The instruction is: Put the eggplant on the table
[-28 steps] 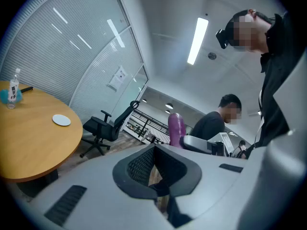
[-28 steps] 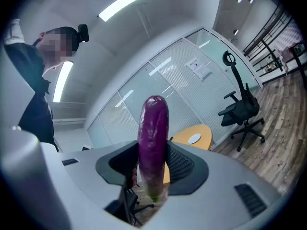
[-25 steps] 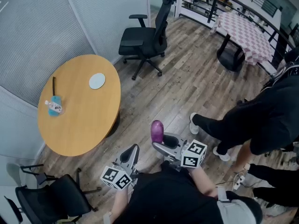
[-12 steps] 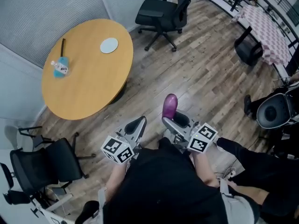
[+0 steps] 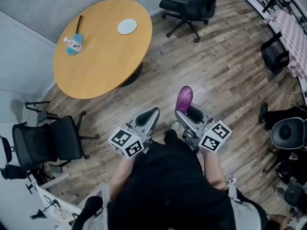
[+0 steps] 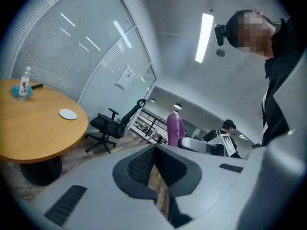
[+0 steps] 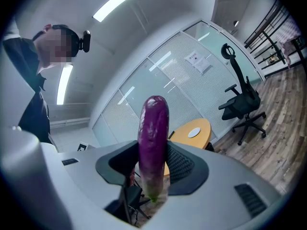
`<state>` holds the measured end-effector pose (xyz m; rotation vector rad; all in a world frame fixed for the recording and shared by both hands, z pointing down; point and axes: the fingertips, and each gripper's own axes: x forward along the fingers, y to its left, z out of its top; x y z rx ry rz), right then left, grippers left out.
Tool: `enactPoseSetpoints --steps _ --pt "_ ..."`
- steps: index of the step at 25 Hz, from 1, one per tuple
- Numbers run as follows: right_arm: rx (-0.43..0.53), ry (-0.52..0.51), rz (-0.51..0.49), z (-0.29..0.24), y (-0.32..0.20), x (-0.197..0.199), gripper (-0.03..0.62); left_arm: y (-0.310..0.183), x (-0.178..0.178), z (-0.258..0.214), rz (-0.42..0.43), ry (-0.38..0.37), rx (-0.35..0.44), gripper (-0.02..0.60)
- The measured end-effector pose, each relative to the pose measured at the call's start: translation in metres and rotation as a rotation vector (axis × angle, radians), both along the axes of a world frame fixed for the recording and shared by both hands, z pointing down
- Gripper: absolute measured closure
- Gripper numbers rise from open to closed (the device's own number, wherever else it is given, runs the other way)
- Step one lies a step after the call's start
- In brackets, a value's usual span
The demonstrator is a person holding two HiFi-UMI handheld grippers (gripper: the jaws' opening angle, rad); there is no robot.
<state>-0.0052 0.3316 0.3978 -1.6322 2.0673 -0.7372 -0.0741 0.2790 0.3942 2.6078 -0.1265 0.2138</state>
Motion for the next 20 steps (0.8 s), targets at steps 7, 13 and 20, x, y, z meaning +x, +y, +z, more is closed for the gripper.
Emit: enactPoseSetpoints --steps 7,13,20 --pt "-0.067 -0.031 -0.023 0.023 -0.015 0.001 0.407 -0.013 -0.012 0.010 -0.047 -0.048 -0.023 0.566" --pt "-0.088 -0.014 0.007 0.024 -0.055 0.002 0.407 -0.065 -0.014 0.024 -0.043 -0.031 -0.007 0.567" --pt "-0.101 0.032 0.047 0.005 -0.115 0.010 0.407 -0.135 0.000 0.009 -0.015 0.016 -0.003 0.568"
